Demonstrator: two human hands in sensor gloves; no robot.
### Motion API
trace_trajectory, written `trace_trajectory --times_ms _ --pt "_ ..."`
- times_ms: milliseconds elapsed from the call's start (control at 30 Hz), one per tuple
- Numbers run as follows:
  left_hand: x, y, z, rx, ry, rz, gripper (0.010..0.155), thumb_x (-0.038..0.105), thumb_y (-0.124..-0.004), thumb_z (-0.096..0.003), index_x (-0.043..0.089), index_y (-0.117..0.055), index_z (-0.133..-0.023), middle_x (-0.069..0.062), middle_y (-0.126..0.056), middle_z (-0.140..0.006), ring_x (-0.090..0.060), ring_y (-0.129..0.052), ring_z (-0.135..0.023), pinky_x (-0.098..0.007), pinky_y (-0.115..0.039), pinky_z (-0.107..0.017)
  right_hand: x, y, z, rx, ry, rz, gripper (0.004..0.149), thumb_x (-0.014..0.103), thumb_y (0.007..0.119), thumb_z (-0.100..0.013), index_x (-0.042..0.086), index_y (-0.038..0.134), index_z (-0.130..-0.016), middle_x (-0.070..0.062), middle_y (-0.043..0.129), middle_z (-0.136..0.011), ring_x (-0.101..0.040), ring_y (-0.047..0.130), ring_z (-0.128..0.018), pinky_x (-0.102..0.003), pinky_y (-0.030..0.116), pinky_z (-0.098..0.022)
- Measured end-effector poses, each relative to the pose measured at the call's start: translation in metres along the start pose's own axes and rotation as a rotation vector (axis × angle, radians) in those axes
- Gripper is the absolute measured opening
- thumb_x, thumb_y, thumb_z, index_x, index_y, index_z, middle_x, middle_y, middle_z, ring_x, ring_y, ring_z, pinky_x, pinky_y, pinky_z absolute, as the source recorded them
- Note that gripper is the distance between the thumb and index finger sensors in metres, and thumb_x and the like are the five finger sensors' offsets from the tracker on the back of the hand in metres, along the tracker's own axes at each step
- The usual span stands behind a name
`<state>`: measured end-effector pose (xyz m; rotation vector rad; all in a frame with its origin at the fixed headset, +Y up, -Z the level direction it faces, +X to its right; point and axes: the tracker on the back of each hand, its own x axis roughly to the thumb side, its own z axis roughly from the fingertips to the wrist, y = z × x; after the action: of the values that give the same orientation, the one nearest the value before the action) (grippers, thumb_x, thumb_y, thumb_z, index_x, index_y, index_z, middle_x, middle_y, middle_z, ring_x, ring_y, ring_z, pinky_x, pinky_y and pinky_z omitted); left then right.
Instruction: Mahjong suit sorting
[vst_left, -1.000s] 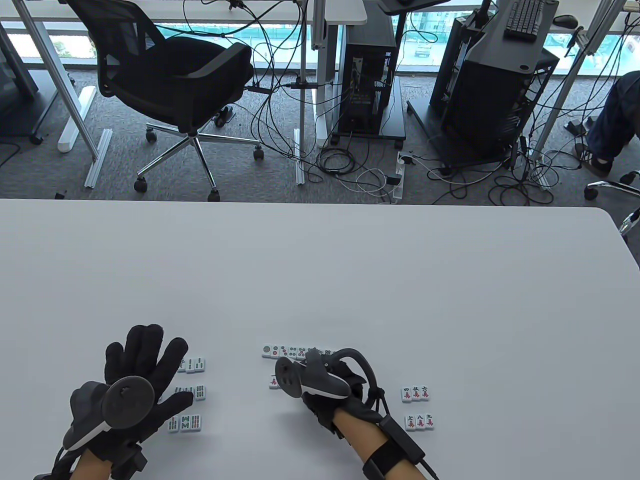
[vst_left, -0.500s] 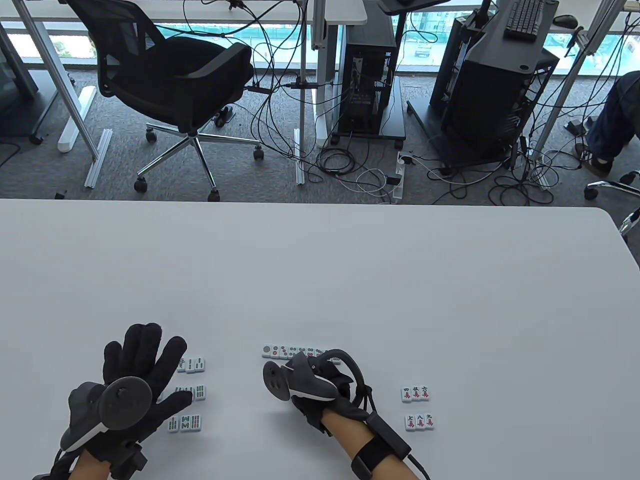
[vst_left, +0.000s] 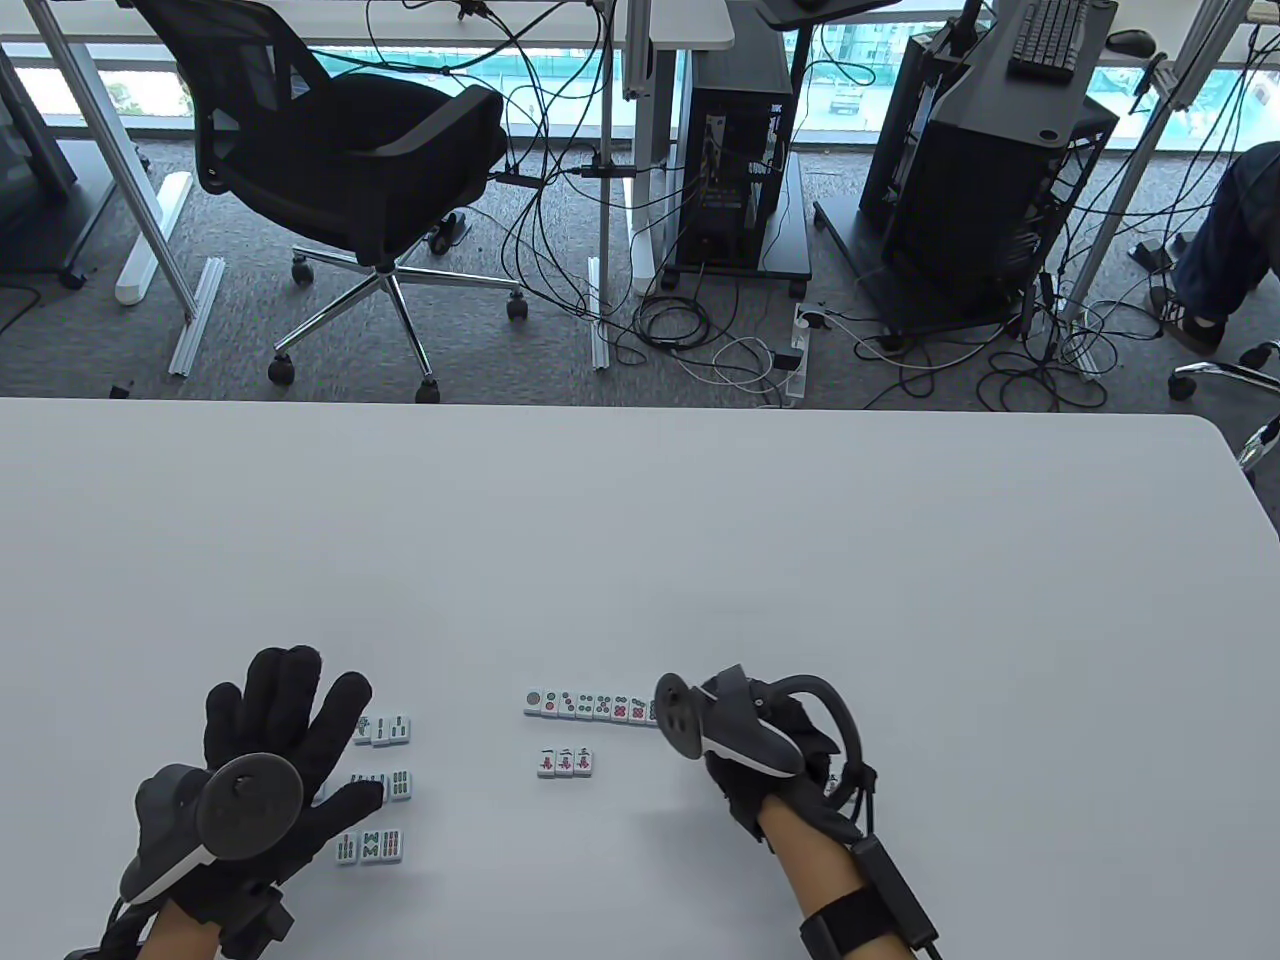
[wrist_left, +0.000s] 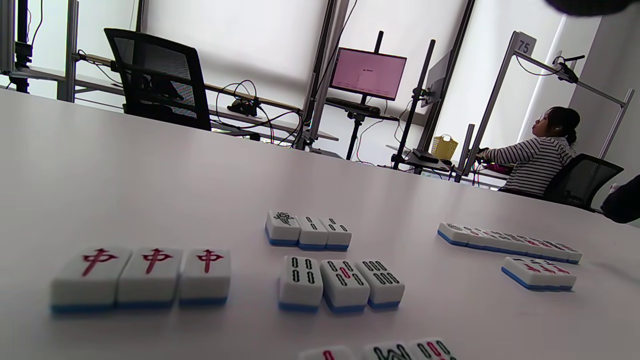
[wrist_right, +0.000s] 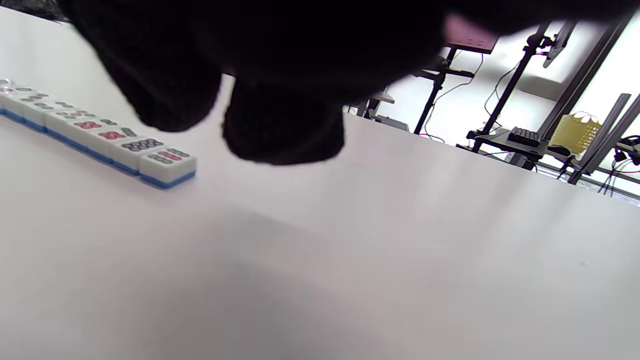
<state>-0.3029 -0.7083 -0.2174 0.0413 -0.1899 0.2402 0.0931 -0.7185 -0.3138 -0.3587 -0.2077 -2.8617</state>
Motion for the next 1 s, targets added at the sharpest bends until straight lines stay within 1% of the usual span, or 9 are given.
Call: trace_trajectory --times_ms 133,233,333,400,533,700,733,833,1000 --pt "0.0 0.0 0.0 -0.005 0.003 -0.005 0.087 0.075 -0.061 -0.0361 0.043 -0.024 -0.108 0.014 0.009 -0.11 -0.019 0.008 -0.111 -0.059 -0.003 -0.077 -0.035 0.022 0.011 0.151 0.049 0.128 0.061 0.038 0.084 -0.036 0.012 0.074 -0.09 -0.002 0.099 -0.042 -0.009 0.09 -0.011 -0.027 0.083 -0.007" --pt "0.0 -0.001 0.0 -0.012 0.006 -0.011 0.087 0.075 -0.061 -0.036 0.043 -0.024 -0.108 0.014 0.009 -0.11 -0.019 0.008 -0.111 -0.059 -0.003 -0.077 -0.043 0.037 0.019 0.217 0.047 0.13 0.062 0.038 0.085 -0.036 0.013 0.074 -0.091 -0.002 0.098 -0.041 -0.008 0.089 -0.01 -0.026 0.082 -0.007" --pt "0.001 -0.002 -0.001 -0.022 0.009 -0.014 0.087 0.075 -0.061 -0.036 0.043 -0.023 -0.108 0.014 0.009 -0.11 -0.019 0.008 -0.111 -0.059 -0.003 -0.077 -0.041 0.048 0.023 0.236 0.043 0.129 0.064 0.039 0.086 -0.035 0.013 0.072 -0.092 -0.002 0.098 -0.041 -0.008 0.089 -0.01 -0.026 0.082 -0.006" --pt "0.001 -0.003 -0.001 -0.026 0.009 -0.017 0.087 0.075 -0.061 -0.036 0.043 -0.023 -0.108 0.014 0.009 -0.11 -0.019 0.008 -0.111 -0.059 -0.003 -0.077 -0.037 0.054 0.024 0.213 0.035 0.168 0.065 0.039 0.086 -0.035 0.012 0.071 -0.092 -0.001 0.098 -0.039 -0.007 0.088 -0.009 -0.025 0.082 -0.005" --pt "0.002 -0.003 -0.001 -0.032 0.009 -0.019 0.087 0.075 -0.061 -0.036 0.043 -0.023 -0.108 0.014 0.009 -0.11 -0.019 0.008 -0.111 -0.059 -0.003 -0.077 -0.026 0.06 0.021 0.166 0.012 0.21 0.06 0.035 0.086 -0.035 0.008 0.075 -0.087 0.0 0.098 -0.035 -0.007 0.087 -0.005 -0.025 0.081 -0.003" --pt "0.002 -0.003 -0.002 -0.031 0.007 -0.015 0.087 0.075 -0.061 -0.036 0.043 -0.023 -0.108 0.013 0.009 -0.11 -0.019 0.008 -0.111 -0.059 -0.003 -0.077 -0.02 0.054 0.013 0.244 0.01 0.189 0.06 0.036 0.087 -0.035 0.005 0.077 -0.085 -0.001 0.098 -0.035 -0.007 0.087 -0.005 -0.025 0.081 -0.003" --pt "0.002 -0.003 -0.002 -0.03 0.006 -0.015 0.087 0.075 -0.061 -0.0361 0.043 -0.023 -0.108 0.013 0.009 -0.11 -0.019 0.008 -0.111 -0.059 -0.003 -0.077 -0.017 0.052 0.012 0.231 0.002 0.165 0.059 0.036 0.087 -0.035 0.005 0.078 -0.084 -0.001 0.098 -0.035 -0.007 0.087 -0.005 -0.025 0.081 -0.003" --pt "0.001 -0.003 -0.002 -0.029 0.007 -0.012 0.087 0.075 -0.061 -0.036 0.043 -0.024 -0.108 0.014 0.009 -0.11 -0.019 0.008 -0.111 -0.059 -0.003 -0.077 0.006 0.039 0.011 0.12 -0.067 0.042 0.059 0.036 0.086 -0.035 0.003 0.078 -0.084 -0.001 0.098 -0.036 -0.007 0.088 -0.006 -0.025 0.081 -0.003" --pt "0.002 -0.004 -0.002 -0.033 0.004 -0.015 0.087 0.075 -0.061 -0.036 0.043 -0.024 -0.108 0.013 0.009 -0.111 -0.019 0.008 -0.111 -0.059 -0.003 -0.077 0.059 0.02 0.01 -0.068 -0.188 -0.079 0.059 0.037 0.086 -0.035 0.003 0.078 -0.083 -0.002 0.099 -0.037 -0.008 0.088 -0.007 -0.026 0.082 -0.004"
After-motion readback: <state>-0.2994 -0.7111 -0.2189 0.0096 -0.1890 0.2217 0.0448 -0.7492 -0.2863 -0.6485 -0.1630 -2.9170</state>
